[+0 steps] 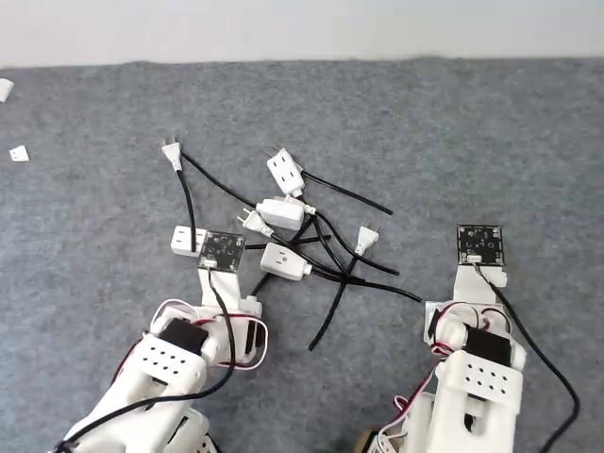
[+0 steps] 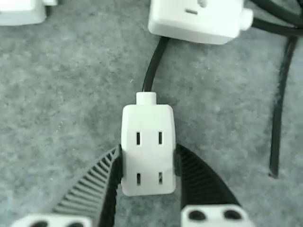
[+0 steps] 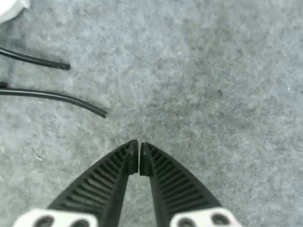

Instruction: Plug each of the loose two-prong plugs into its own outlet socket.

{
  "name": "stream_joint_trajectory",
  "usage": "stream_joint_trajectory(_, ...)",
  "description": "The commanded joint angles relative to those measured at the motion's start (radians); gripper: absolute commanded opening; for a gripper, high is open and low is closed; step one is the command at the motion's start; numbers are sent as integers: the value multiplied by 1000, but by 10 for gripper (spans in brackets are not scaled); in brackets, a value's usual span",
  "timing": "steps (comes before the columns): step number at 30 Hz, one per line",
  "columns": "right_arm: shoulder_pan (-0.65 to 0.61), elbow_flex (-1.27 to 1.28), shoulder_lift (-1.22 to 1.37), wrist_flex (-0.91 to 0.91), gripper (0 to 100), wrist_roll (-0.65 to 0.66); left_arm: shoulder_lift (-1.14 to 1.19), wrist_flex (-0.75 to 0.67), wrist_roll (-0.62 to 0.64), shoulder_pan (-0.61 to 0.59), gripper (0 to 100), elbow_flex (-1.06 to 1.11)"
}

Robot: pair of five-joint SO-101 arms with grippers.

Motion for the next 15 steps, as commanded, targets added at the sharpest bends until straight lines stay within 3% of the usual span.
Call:
stream_joint_trajectory(1,4,-3,-2,-19,9,-9,-2,-21,12,-25,12,-45)
stream_joint_trajectory(9,-97,23,-8,-18,9,46,0,-23,12,-26,12,-61)
stream_joint_trajectory(15,-107,25,-8,-12,9,75,20,-23,14,-103,12,-99)
